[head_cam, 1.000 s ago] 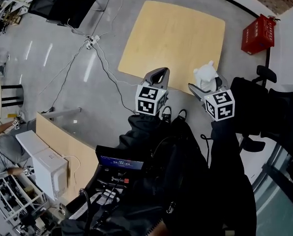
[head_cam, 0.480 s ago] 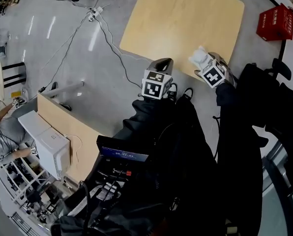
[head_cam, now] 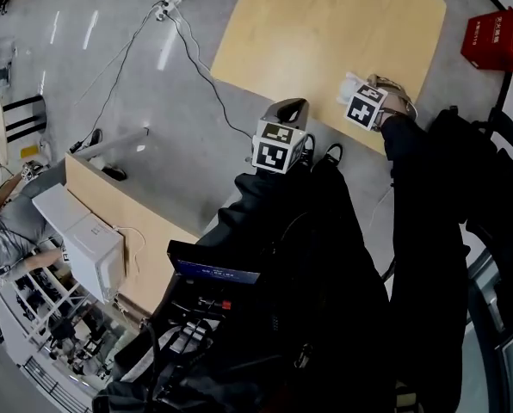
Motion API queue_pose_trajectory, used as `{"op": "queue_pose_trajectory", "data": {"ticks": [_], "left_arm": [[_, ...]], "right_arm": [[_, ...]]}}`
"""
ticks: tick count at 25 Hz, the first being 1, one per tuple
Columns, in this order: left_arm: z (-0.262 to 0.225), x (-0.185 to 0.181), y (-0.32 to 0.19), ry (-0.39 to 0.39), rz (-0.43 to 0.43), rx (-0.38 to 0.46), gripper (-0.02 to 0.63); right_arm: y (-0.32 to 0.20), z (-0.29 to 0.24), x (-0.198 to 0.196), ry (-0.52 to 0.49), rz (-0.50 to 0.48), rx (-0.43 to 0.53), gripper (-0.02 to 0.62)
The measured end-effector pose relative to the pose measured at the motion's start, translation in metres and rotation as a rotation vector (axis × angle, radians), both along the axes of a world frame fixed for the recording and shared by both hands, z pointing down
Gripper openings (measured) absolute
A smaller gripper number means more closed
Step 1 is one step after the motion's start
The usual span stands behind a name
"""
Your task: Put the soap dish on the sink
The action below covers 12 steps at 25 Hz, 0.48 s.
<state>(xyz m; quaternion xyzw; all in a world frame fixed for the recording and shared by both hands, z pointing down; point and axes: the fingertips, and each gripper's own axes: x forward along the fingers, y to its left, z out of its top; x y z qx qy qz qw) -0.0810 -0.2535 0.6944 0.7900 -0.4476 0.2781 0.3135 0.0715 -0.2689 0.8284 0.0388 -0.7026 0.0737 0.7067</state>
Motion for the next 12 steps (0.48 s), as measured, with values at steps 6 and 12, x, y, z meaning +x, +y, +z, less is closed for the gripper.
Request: {"op": "queue_pose_trajectory", "data": {"ticks": [6,12], "left_arm": [[0.001,-0.001,0.006,0.015,-0.011,-0.022,0.003],[0.014,-0.014,0.004,0.004,-0.021,-0.014,0.003]], "right_arm": [[0.008,0.01,-0.005,0.021,-0.027,-0.041,0.497],[0.007,0.022,-0.018,-0.017,-0.024,-0.068,0.499]]}}
